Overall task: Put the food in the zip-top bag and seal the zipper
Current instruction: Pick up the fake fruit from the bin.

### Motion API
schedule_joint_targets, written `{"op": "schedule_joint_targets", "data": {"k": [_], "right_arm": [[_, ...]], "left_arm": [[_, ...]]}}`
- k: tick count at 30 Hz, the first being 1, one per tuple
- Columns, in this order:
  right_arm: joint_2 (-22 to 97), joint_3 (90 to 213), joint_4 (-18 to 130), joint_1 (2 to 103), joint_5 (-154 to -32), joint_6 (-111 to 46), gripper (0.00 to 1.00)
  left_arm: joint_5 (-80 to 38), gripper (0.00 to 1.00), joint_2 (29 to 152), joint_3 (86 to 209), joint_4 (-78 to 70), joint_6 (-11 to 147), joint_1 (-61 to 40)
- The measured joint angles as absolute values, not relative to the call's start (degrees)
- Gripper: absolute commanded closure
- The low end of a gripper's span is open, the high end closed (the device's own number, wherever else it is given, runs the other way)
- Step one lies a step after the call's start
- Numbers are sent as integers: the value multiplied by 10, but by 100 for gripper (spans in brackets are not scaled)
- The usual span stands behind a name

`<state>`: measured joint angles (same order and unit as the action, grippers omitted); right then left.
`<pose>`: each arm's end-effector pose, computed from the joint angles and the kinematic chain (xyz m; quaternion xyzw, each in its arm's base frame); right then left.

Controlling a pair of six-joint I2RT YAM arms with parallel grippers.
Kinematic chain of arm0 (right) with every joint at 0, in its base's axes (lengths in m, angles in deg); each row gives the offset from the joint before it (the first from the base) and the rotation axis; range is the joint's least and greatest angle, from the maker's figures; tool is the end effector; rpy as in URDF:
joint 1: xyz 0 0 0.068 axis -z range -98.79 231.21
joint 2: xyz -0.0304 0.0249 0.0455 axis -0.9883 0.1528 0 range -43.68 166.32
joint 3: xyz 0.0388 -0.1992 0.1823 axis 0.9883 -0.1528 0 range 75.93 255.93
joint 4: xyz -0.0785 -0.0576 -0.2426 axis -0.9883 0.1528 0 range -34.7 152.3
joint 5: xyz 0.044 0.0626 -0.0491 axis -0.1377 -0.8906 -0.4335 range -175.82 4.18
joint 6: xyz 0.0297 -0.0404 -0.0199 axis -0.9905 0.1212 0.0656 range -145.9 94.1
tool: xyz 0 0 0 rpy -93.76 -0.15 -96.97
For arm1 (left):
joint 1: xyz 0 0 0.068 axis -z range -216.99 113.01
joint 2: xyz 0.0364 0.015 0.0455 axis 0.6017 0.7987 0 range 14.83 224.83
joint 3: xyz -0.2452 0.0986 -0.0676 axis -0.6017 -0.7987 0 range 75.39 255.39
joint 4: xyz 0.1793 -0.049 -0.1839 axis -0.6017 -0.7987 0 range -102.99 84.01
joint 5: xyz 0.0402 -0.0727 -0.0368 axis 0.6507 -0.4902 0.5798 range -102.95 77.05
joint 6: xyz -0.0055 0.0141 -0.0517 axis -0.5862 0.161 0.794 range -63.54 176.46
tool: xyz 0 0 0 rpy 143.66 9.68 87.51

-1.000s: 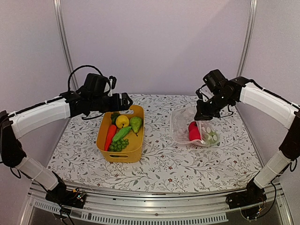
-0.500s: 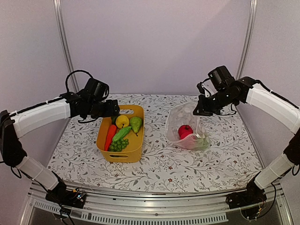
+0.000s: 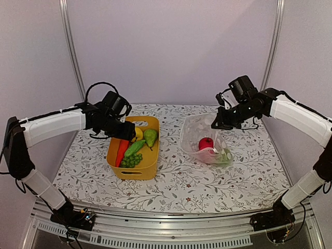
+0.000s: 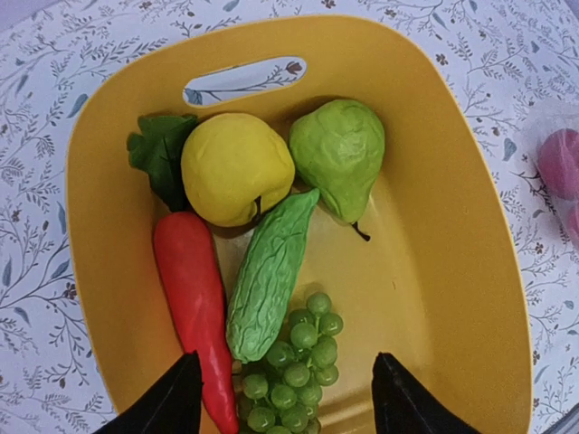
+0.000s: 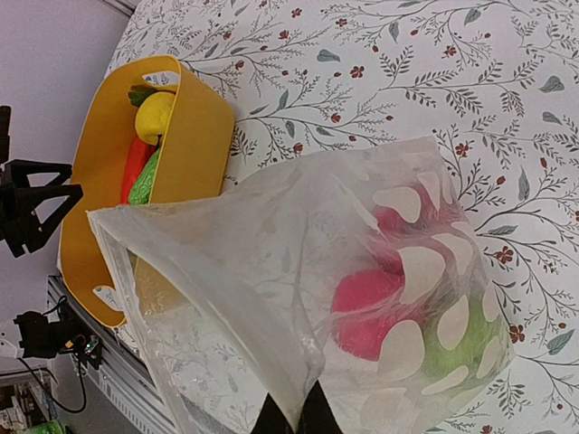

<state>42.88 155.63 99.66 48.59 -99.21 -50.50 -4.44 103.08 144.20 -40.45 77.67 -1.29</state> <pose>0.2672 0.1807 0.3226 -0.1041 0.9319 0.2544 0.2368 0.2688 -0.1868 0.2642 0.0968 0.9435 -0.0853 0.3054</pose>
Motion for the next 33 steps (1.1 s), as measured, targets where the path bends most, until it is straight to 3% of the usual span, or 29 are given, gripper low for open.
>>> {"op": "schedule_joint_targets", "data": {"k": [15, 26, 33], "right_arm": [[429, 1554, 999, 486, -1001, -501, 100], [420, 1545, 1003, 486, -999, -500, 100], [405, 1536, 1005, 486, -993, -501, 100]], "left_arm": [[-9, 9, 1195, 1568, -446, 864, -19], [49, 16, 1347, 1731, -484, 922, -40], [51, 17, 1381, 1759, -506, 957, -59]]}}
